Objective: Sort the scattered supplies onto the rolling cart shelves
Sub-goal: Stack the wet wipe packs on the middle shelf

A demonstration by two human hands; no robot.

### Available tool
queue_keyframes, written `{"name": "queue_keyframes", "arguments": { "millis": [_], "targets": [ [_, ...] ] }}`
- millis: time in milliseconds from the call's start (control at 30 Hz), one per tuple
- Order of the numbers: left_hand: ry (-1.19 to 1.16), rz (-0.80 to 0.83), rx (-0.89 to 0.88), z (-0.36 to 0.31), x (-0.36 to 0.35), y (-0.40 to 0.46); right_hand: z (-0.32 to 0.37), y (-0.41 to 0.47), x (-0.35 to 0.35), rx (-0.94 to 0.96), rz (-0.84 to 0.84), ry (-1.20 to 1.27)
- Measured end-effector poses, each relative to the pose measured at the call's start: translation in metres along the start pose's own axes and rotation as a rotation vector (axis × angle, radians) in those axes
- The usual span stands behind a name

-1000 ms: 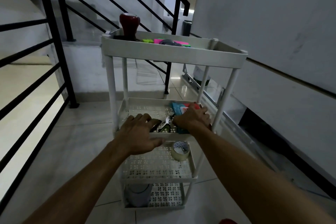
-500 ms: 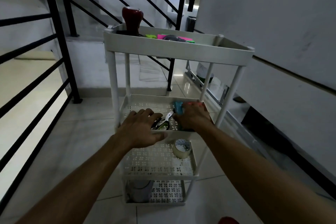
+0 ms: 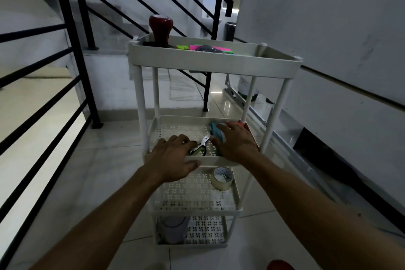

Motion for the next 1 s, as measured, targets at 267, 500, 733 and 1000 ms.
{"name": "queue_keyframes", "arguments": {
  "millis": [267,500,733,1000],
  "targets": [
    [0.068,-0.065,0.016,-0.01,0.003,-0.025,0.027,-0.036,0.012,0.111,-0.046,-0.017],
    [0.083,-0.097,0.069,-0.015,0.018,-0.047,0.034,-0.082,0.029,0.163,-0.056,-0.017],
    [0.022,-0.239,0.036,-0.043,0.029,-0.103,0.018,-0.152,0.017,0.177,-0.1,-0.002],
    [-0.101,-0.075,-0.043,-0.115,-0.09,-0.15,-0.051,-0.233,-0.091,0.201,0.101,0.014]
  ]
}}
Point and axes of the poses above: each hand's wrist, its own y-axis towards the middle knuckle, its own x-axis out of the back of the hand, z = x × y, the point moved 10 cm from there along y, towards the middle knuckle, and after that the axes turned 15 degrees about y, right-handed, at the moved point
